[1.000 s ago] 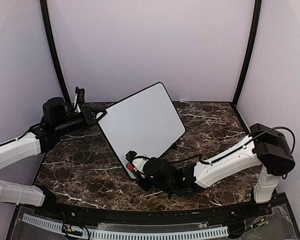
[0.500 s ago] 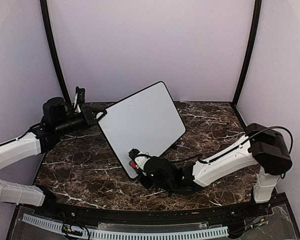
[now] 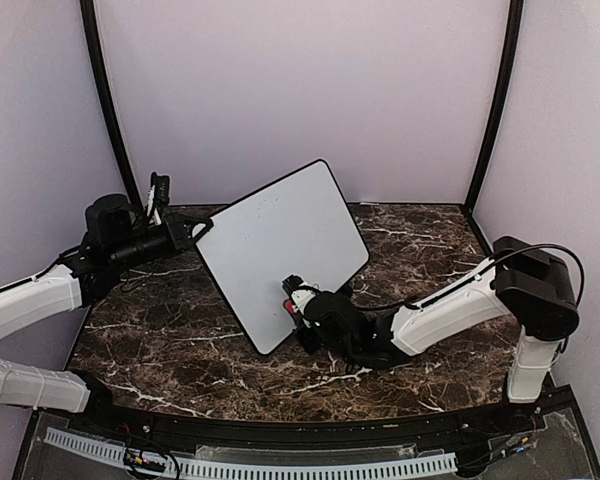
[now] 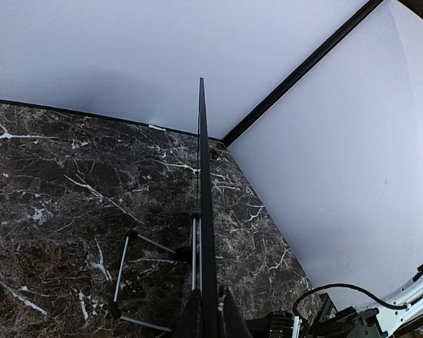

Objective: Erase the whiteboard
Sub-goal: Erase the whiteboard at the center of the board.

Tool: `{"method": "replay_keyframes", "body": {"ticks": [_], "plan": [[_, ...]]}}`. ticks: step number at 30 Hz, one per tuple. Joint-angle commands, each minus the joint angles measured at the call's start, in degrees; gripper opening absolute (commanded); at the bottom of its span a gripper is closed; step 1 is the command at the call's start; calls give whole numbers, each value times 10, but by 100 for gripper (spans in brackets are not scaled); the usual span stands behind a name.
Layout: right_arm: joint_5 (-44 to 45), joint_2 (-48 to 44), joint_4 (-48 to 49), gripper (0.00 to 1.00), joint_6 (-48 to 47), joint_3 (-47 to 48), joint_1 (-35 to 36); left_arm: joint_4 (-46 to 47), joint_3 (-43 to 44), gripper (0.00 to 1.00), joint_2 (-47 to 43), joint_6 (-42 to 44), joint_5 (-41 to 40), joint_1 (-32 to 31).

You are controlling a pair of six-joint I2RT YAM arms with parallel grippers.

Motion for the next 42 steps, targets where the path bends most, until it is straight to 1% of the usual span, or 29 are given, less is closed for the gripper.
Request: {"method": "replay_keyframes", "body": {"ticks": [1, 15, 29, 42], "plan": [[10, 12, 13, 18, 7, -3, -30, 64, 34, 0, -21, -23, 21, -5], [18, 39, 10, 18, 12, 5, -89, 59, 22, 0, -26, -6, 21, -5], [-5, 43, -6, 18, -11, 32, -157, 71, 11, 0, -25, -4, 30, -5], [-47, 50, -52, 19, 23, 78, -208, 74, 4, 0, -27, -2, 28, -5]]}}
